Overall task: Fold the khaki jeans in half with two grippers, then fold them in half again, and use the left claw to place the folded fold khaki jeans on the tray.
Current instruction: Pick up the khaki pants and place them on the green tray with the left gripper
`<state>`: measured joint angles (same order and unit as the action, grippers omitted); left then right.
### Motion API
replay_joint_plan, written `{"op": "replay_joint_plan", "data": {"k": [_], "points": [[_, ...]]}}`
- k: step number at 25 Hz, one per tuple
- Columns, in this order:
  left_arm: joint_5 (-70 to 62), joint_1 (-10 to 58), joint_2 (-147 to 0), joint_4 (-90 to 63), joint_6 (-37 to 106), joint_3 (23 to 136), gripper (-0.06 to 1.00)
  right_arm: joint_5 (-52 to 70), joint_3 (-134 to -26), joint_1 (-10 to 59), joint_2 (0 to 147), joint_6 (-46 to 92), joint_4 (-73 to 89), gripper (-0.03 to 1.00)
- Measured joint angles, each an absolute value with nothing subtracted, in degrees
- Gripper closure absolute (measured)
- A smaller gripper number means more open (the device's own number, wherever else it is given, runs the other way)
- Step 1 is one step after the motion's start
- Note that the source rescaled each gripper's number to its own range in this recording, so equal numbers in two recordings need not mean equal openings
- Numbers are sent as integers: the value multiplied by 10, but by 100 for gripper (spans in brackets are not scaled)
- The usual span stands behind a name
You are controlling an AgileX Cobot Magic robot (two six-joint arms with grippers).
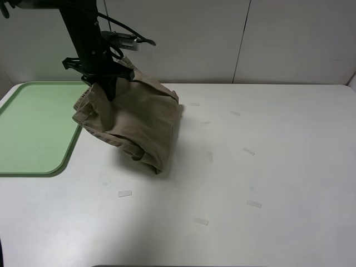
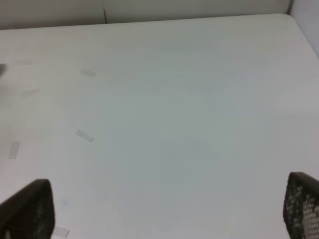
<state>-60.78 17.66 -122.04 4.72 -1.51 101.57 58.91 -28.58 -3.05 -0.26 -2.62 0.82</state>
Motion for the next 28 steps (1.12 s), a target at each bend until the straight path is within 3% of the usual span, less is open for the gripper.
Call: {"op": "replay_joint_plan", "data": {"k": [12,28], "points": [[-647,57,-1220,47,47,1016,74,589,-286,-31,-4,-26,8,-3],[-595,-120,-1220,41,92,1016,75,589,-286,-31,-4,-26,9,-3]]}}
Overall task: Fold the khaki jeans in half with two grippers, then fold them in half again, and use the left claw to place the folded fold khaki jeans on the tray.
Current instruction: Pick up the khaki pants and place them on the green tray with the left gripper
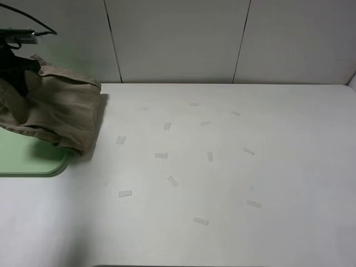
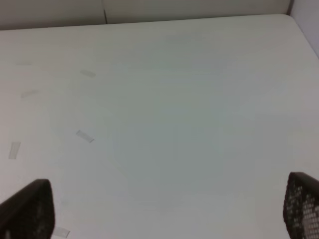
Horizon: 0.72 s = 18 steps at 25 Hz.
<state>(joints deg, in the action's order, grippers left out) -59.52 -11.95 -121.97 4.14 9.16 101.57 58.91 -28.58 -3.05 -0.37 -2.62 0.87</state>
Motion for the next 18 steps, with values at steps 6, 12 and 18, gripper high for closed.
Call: {"op": "replay_joint_plan", "data": {"k": [6,12,18], "points": [[-575,-148,-1238,39,118,1016,75,589,-286,-31,-4,-26,9,-3],[-532,-154,-1252,43,190,1016,75,589,-286,-31,-4,-26,9,-3],[-499,-154,-1252,54,225,1016,75,589,-286,-31,-4,-26,9,-3]]}}
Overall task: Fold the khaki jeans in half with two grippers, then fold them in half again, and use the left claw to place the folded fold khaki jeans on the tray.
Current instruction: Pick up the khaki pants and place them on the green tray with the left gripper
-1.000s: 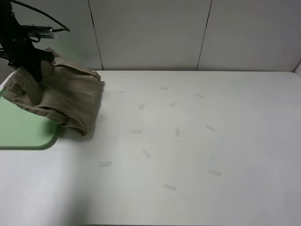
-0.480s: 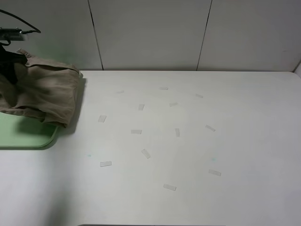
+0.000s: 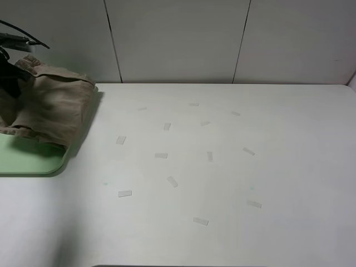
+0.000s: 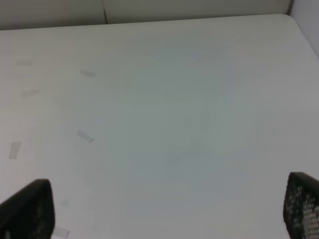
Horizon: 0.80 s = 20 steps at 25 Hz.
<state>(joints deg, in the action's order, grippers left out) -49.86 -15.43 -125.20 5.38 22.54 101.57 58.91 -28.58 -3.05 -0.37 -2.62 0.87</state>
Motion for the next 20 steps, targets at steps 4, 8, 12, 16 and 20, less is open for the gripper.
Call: {"op": "replay_joint_plan", "data": {"k": [4,8,12,16,20], "points": [[-499,-158,-1252,54,227,1016,75,589,-286,-31,-4,-26,9,-3],[-503,-177,-1252,54,228,1016,75,589,-286,-31,-4,-26,10,-3],[-505,-202,-1253,54,228,1016,75,589,-286,-31,-4,-26,10,-3],[-498,-216,-1253,44,228,1016,76,589,-286,-31,-4,-26,10,-3],[-485,-217,-1253,27,231,1016,76,589,-286,-31,-4,-26,10,-3]]}}
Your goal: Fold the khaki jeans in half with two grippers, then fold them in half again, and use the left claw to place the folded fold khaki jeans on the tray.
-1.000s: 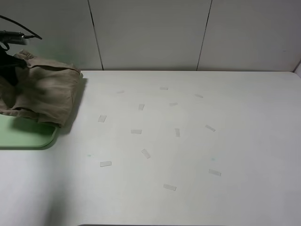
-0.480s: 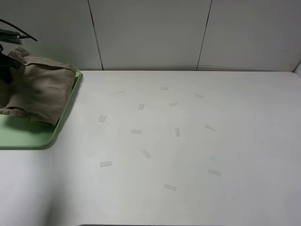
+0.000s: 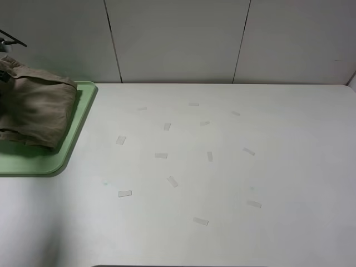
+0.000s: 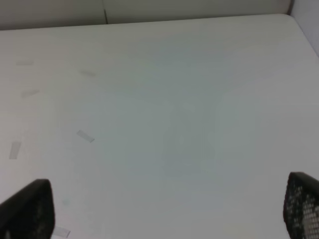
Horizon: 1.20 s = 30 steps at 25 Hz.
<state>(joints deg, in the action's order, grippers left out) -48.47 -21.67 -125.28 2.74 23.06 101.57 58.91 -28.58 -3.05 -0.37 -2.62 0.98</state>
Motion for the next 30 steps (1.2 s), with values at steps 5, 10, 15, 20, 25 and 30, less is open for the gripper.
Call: {"op": "replay_joint_plan", "data": {"k": [5,10,15,20,25,30], "points": [[-474,-217,-1253,-13,232,1016,76,589,-286,-31,-4,-26,10,-3],[-474,-217,-1255,-19,232,1016,76,589,-286,-31,-4,-26,10,-3],[-475,-217,-1258,-21,233,1016,59,589,-286,-31,-4,-26,10,-3],[-465,-217,-1258,-27,250,1016,3,589,-286,-31,-4,-26,10,-3],[-460,-217,-1258,-30,252,1016,-5,589,-286,-31,-4,-26,10,-3],[-458,-217,-1258,-32,252,1016,-5,589,-286,-31,-4,-26,10,-3]]}}
